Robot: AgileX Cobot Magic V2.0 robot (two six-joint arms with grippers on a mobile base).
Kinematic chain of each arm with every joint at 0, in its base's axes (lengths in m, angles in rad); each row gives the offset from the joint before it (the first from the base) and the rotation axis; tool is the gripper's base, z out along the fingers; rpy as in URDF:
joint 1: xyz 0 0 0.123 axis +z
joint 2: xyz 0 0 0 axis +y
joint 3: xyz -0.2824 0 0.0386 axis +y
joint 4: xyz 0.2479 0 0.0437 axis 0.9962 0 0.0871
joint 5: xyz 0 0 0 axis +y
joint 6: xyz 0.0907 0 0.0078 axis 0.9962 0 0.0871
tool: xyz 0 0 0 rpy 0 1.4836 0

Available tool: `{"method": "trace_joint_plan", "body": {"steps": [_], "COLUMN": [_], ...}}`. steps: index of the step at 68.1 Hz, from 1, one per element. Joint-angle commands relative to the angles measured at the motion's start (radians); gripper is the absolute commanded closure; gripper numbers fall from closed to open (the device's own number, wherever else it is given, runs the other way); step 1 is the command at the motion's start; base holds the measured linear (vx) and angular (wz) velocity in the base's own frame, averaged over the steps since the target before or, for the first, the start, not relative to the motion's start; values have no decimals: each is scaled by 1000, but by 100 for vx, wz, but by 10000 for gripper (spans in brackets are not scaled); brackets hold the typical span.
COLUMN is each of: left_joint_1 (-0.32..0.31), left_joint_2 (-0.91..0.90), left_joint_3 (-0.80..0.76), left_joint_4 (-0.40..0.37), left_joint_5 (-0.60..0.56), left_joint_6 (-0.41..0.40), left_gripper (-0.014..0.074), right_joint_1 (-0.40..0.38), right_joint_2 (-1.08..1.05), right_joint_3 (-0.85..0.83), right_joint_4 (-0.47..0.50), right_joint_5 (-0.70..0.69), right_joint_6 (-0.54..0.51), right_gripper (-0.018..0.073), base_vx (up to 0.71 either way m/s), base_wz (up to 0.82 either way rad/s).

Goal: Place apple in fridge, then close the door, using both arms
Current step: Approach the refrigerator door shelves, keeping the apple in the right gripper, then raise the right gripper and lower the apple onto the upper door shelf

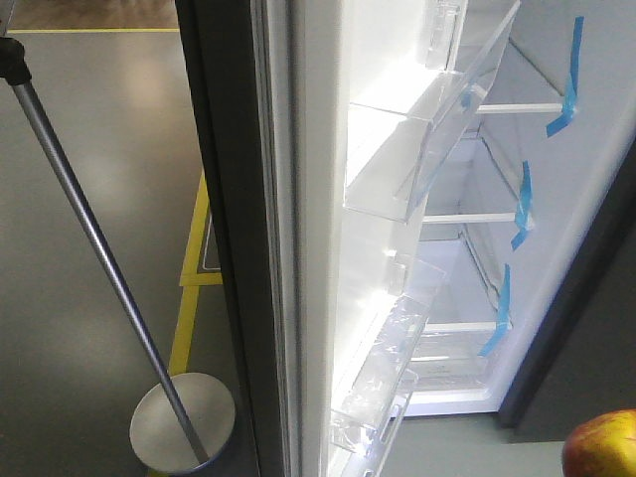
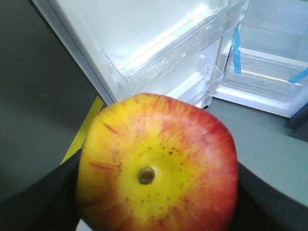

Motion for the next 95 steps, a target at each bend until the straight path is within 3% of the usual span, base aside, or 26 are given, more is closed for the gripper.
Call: {"method": "trace_joint_plan", "body": {"steps": [1, 95], "left_joint_1": [-4, -4], "left_joint_2": [-13, -13], "left_joint_3": [-17, -17], "left_joint_4": [-9, -9], "left_joint_5": [-77, -77], "left_joint_6": [-3, -3], "left_gripper": [603, 603], "right_joint_1": [-3, -3], "right_joint_2": [7, 7], "right_joint_3": [-24, -24], "right_joint_4": [25, 25], "right_joint_5": [-48, -48], "right_joint_6": [-11, -11], "right_gripper": [399, 399], "base_vx": [2, 0], "base_wz": [-1, 0]}}
